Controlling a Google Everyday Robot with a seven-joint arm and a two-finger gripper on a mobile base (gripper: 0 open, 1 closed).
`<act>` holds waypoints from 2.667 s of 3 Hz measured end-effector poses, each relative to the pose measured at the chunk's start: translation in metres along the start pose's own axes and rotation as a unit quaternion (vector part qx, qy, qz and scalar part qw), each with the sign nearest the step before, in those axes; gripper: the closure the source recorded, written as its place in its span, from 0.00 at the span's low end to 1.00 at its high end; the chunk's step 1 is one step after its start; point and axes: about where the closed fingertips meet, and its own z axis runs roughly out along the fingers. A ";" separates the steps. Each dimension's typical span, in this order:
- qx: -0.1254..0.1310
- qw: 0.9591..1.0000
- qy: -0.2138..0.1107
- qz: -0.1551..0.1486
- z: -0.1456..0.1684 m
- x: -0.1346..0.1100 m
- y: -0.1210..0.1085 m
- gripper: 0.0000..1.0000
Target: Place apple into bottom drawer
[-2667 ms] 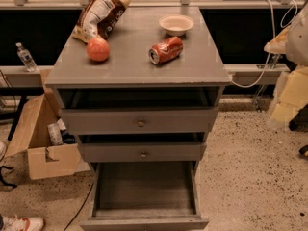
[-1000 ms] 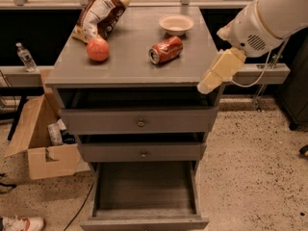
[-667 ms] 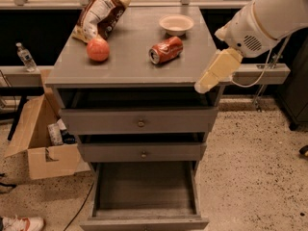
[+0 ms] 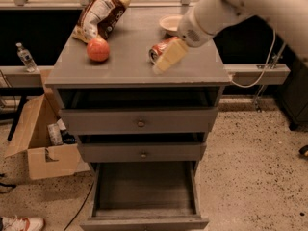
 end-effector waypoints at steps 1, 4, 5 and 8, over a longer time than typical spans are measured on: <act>0.006 1.000 -0.011 0.020 0.047 -0.026 -0.018 0.00; -0.007 0.997 -0.060 0.048 0.112 -0.091 -0.026 0.00; -0.005 0.996 -0.067 0.057 0.133 -0.098 -0.025 0.00; -0.038 0.993 -0.093 0.059 0.207 -0.146 -0.011 0.00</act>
Offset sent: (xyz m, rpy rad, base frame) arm 0.1045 0.1194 -0.0239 0.1537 0.0126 -0.0619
